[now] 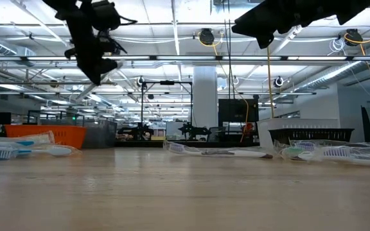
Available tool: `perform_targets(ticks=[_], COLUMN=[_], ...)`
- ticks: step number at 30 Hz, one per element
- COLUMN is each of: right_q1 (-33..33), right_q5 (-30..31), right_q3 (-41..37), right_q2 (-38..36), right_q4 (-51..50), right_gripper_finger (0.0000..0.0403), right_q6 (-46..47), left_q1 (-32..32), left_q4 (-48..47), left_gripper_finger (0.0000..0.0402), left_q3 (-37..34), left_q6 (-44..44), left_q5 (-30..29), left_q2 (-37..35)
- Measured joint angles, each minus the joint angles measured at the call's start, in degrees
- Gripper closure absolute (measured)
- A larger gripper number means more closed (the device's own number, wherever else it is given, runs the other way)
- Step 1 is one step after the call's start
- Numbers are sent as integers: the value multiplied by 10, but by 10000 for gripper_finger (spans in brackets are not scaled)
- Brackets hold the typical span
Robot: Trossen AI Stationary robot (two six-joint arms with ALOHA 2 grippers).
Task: Pick & Place Toothbrushes
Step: Put the green toothbrush into the gray bin
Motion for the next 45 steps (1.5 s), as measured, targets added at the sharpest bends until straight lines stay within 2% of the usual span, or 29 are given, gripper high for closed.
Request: perform_targets(ticks=[7,13,20,26,31,37,45], right_q1=[0,0,0,0,0,0,0], right_q5=[0,0,0,0,0,0,0], right_q3=[0,0,0,0,0,0,0], right_q2=[0,0,0,0,0,0,0], right_q4=[1,0,0,0,0,0,0], right_gripper_finger=[303,303,303,303,303,303,303], right_q6=[0,2,6,6,6,6,6], left_q1=[52,79,106,123,133,136,135], left_q4=[5,4,-8,-13,-18,-19,-35], left_gripper_finger=[398,398,398,398,396,370,365], left_q3=[-6,-6,-6,-6,-6,-6,-6], left_q6=[42,76,101,113,120,114,139], left_q5=[1,-27,-29,-26,18,18,19], left_q2=[55,119,158,172,173,173,173])
